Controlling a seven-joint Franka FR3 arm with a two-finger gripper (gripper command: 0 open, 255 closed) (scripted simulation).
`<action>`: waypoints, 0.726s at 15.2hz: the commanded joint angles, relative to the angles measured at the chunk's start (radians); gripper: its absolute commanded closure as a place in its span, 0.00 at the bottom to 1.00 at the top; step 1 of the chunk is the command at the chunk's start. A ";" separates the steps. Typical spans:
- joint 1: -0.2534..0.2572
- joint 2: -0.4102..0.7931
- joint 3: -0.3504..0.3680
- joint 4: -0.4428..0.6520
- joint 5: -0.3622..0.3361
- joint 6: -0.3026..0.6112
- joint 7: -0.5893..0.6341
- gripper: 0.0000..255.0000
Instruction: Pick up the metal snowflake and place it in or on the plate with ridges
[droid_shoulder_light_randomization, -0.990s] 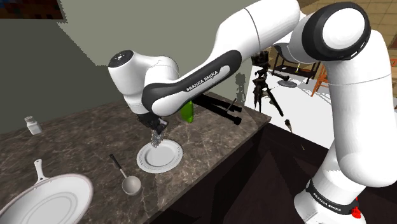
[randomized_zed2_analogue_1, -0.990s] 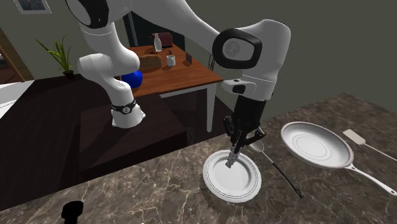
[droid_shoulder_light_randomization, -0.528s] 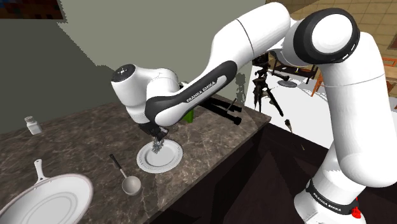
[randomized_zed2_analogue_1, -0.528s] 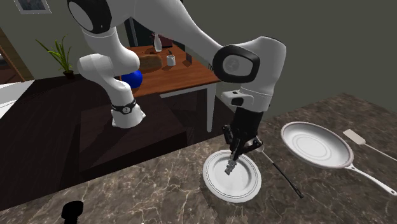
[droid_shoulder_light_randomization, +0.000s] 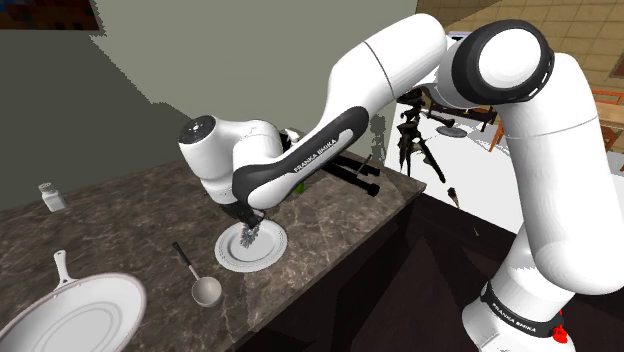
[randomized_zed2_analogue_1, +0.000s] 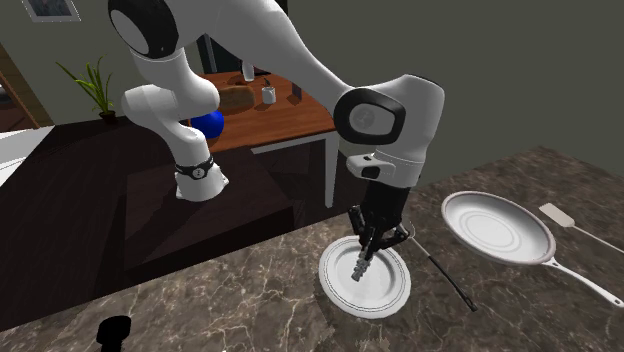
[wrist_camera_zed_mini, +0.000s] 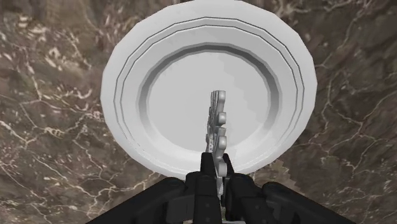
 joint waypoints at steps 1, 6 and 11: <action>0.000 0.000 0.000 0.000 0.000 0.001 0.000 1.00; 0.000 0.000 0.000 0.000 0.000 0.001 0.000 0.00; 0.005 -0.029 0.018 0.019 0.027 -0.044 -0.015 0.00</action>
